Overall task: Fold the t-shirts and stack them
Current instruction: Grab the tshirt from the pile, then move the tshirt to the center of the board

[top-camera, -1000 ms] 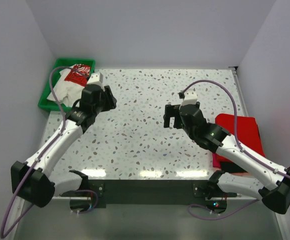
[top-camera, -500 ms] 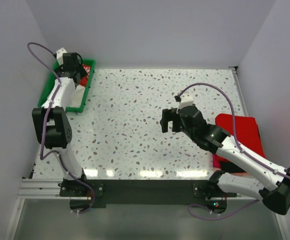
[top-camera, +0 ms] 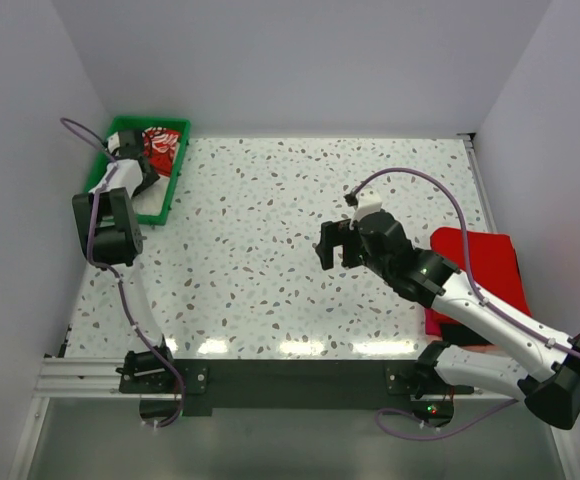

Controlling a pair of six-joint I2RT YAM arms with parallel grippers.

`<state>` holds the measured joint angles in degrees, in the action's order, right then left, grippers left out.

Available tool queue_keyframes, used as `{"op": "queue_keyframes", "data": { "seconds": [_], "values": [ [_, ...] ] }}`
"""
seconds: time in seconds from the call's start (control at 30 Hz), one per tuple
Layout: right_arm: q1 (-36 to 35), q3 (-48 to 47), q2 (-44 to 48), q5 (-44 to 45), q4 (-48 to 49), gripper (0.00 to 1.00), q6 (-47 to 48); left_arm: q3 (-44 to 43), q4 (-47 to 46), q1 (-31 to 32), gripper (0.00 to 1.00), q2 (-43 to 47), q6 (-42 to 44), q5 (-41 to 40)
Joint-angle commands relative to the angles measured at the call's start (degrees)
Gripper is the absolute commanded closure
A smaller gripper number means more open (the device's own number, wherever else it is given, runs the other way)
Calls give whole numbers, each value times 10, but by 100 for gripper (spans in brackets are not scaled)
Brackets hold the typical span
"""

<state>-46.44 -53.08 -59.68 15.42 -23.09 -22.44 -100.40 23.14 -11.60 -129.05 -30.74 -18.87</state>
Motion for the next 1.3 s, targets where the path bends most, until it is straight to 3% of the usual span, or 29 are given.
{"op": "queue_keyframes", "data": {
  "seconds": [0.0, 0.13, 0.17, 0.43, 0.87, 1.27],
  "values": [
    [0, 4, -2, -9, 19, 1, 9, -6, -30, -3, 58, 12, -1, 36],
    [0, 5, -1, -13, 23, 2, 11, 0, -47, -4, 98, 46, 3, 50],
    [0, 5, 0, -16, 23, 1, 13, -4, -49, -4, 100, 64, 6, 50],
    [0, 9, 1, -21, 35, 1, 15, -14, -87, -4, 100, 201, 36, 81],
    [0, 0, 0, -7, 39, 1, 23, -27, -155, 18, 100, 440, 46, 216],
    [0, -12, 45, -1, 24, 1, 15, 6, -182, 125, 100, 598, 23, 272]
  ]
}}
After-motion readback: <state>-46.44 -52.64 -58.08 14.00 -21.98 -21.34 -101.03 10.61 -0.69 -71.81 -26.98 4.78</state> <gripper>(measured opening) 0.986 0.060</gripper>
